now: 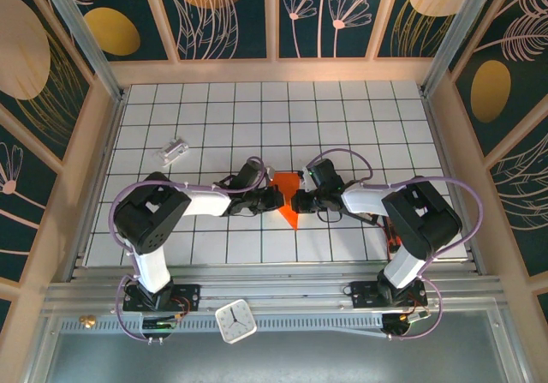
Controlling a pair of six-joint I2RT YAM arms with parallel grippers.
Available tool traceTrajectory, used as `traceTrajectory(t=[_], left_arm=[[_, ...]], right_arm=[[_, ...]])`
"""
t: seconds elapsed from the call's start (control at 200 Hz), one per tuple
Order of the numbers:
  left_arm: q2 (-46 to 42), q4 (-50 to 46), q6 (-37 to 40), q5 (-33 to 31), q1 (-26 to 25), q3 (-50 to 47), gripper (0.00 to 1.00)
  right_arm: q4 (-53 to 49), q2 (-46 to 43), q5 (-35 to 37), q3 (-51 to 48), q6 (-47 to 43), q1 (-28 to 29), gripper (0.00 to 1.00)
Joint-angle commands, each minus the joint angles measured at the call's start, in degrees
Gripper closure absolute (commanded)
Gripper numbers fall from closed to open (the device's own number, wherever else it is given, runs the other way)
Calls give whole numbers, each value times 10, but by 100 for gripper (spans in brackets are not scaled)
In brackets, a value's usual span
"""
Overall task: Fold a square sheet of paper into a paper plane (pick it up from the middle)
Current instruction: Third fold the triangle at the center of the table.
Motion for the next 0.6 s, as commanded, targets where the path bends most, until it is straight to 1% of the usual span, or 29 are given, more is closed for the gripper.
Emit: traceTrajectory(t=[0.0,0.5,0.595], left_arm=[[10,-28,21,-14,5,1,100],[20,-51,43,-39,6,-9,100],[22,-50,43,-40,6,-12,100]], right_arm=[[-60,31,25,-25,-1,10,100],[-79,19,29,-7,-10,10,100],[-92,8,29,3,-14,10,96]])
